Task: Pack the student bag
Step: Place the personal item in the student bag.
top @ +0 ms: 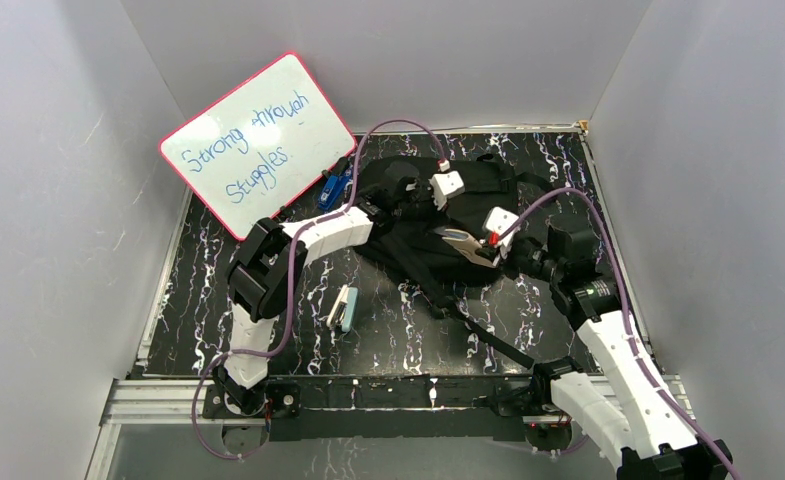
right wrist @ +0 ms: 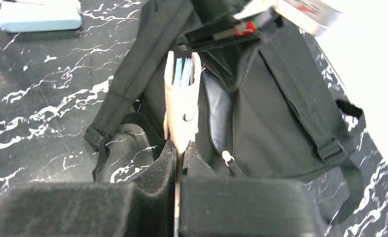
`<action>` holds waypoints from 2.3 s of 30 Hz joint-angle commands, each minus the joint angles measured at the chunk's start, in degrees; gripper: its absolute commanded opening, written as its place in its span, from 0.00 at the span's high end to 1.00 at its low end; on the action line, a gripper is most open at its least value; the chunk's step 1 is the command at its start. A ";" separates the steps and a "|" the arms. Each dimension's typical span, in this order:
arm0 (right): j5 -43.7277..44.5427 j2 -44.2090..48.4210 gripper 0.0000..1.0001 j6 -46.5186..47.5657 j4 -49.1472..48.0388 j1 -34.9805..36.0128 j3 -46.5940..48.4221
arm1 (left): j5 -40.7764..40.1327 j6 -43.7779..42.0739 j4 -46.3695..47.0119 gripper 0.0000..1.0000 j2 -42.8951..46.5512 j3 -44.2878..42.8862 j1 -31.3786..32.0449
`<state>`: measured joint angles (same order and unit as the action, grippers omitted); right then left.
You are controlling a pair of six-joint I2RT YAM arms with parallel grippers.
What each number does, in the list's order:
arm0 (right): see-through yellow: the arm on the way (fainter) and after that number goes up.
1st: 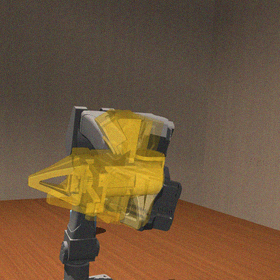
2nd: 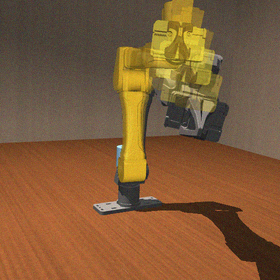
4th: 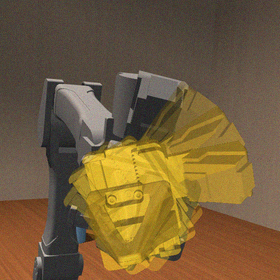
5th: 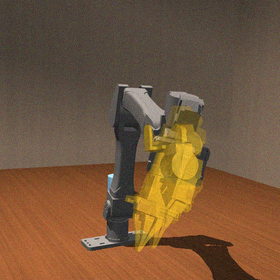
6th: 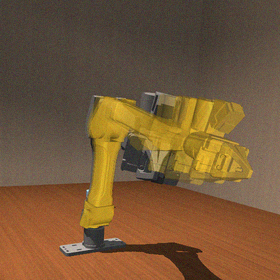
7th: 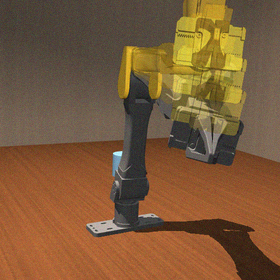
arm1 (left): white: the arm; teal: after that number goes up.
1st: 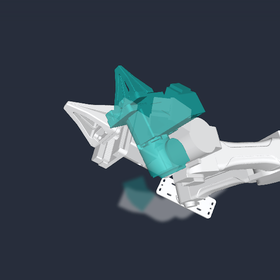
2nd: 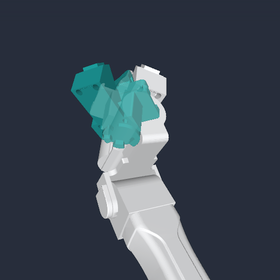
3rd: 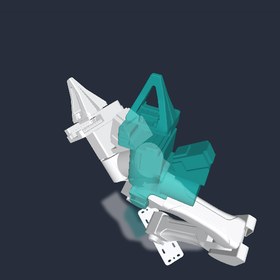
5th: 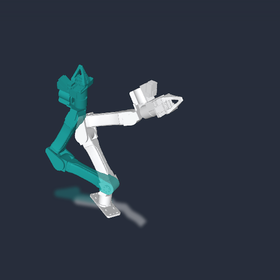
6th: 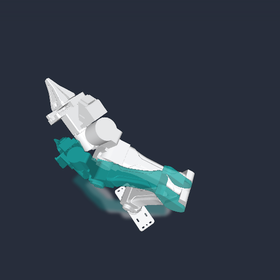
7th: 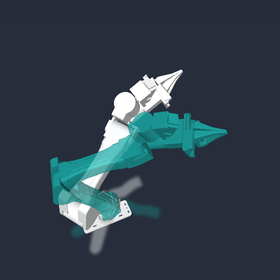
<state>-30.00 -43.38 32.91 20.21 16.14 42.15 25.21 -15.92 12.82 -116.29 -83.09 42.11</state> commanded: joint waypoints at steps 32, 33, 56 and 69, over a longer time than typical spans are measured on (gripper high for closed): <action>2.98 -12.51 1.00 33.38 -11.73 6.55 1.00 | 14.71 0.88 -12.48 1.00 1.65 -13.92 -0.59; 3.82 -13.17 1.00 33.67 -11.45 7.06 1.00 | 15.11 0.56 -14.49 1.00 1.47 -14.53 -0.52; 28.34 -17.75 1.00 34.24 -10.62 11.81 -0.14 | 18.72 -1.92 -21.63 1.00 0.79 -18.03 0.74; 35.85 -19.62 1.00 36.06 -19.13 17.37 -5.21 | 22.07 -1.19 -22.05 1.00 0.53 -18.72 0.85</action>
<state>1.30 -62.74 66.81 8.34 32.75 39.20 39.59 -18.22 -9.61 -117.69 -98.41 42.28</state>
